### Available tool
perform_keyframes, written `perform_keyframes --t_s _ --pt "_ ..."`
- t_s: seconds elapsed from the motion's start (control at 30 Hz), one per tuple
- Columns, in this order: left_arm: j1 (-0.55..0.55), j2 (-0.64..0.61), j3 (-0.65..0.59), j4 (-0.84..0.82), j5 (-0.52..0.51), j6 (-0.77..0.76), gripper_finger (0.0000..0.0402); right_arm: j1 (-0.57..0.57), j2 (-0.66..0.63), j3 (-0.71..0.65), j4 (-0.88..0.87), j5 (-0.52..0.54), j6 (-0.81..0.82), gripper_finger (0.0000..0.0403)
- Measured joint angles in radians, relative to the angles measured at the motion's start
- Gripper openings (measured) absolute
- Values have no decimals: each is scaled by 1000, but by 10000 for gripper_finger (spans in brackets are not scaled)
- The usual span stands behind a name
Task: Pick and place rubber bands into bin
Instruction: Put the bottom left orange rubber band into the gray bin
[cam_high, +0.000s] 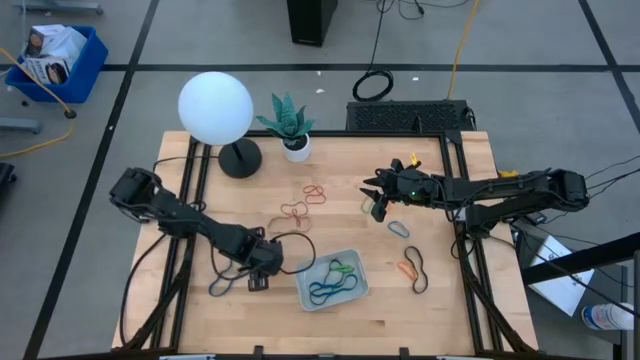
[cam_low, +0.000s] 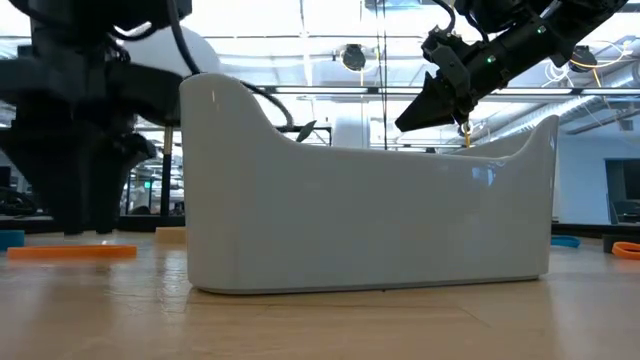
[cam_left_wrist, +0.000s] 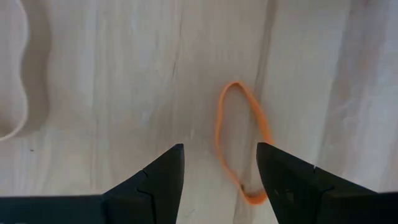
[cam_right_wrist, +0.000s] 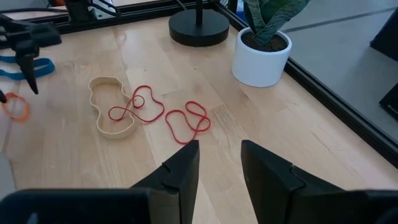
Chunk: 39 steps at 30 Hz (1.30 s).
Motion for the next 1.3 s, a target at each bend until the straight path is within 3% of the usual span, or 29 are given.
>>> perform_keyframes --t_s 0.37,0.7,1.0,1.3 --pt "0 68 3 -5 12 -5 201 0 0 -143 106 0 74 114" --pt "4 69 1 4 16 -7 93 0 0 -286 390 0 109 114" --pt "4 70 0 38 23 -2 10 0 0 -315 419 -1 109 114" --pt "4 53 -1 38 24 -32 5 0 0 -315 443 -1 109 114"
